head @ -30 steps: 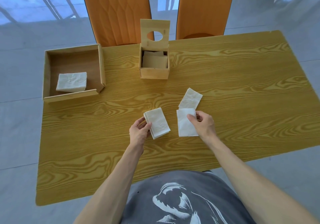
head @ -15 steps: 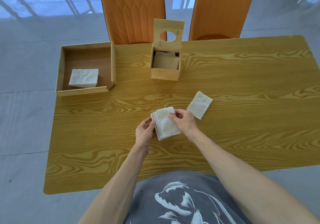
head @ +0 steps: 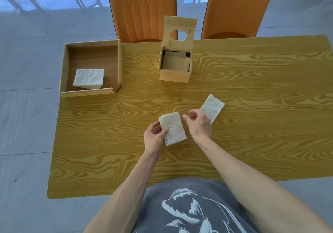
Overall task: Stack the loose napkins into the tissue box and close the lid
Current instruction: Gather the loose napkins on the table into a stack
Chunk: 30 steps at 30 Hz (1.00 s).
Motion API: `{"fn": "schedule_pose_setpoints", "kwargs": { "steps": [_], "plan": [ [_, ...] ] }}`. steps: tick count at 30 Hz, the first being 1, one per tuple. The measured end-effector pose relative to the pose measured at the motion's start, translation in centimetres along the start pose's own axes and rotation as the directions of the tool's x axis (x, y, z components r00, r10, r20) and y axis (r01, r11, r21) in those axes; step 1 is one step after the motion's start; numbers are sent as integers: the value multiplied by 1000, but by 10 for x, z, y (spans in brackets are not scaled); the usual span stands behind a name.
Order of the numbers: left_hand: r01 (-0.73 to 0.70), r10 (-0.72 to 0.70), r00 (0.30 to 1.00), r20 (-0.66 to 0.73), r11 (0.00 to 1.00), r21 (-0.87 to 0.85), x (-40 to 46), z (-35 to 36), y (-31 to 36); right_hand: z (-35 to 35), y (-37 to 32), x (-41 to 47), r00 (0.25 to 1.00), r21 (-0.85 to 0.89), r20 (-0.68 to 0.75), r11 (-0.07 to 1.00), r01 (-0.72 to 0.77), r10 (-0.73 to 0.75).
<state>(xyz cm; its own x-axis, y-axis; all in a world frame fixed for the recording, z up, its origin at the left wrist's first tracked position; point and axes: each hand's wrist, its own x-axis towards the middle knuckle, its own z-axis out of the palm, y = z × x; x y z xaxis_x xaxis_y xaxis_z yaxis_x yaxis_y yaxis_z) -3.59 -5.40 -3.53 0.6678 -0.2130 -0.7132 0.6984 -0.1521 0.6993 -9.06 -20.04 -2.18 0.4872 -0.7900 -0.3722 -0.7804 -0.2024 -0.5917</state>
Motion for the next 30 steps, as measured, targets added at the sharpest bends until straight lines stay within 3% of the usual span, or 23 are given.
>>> {"fn": "schedule_pose_setpoints", "kwargs": {
  "steps": [6, 14, 21, 30],
  "plan": [
    [-12, 12, 1000, -27, 1000, 4, -1, 1, -1, -31, 15, 22, 920, 198, -255, 947, -252, 298],
    [-13, 13, 1000, -23, 1000, -14, -1, -1, -3, -36, 24, 27, 857, 169, -175, 873, -458, 484],
    [-15, 15, 1000, -18, 1000, -22, -1, -2, -4, -35, 24, 28, 861, 254, -164, 864, -434, 481],
    [9, -9, 1000, -8, 1000, -27, -1, -4, -2, -30, 23, 20, 954, 376, -119, 901, -214, 276]
  ]
}}
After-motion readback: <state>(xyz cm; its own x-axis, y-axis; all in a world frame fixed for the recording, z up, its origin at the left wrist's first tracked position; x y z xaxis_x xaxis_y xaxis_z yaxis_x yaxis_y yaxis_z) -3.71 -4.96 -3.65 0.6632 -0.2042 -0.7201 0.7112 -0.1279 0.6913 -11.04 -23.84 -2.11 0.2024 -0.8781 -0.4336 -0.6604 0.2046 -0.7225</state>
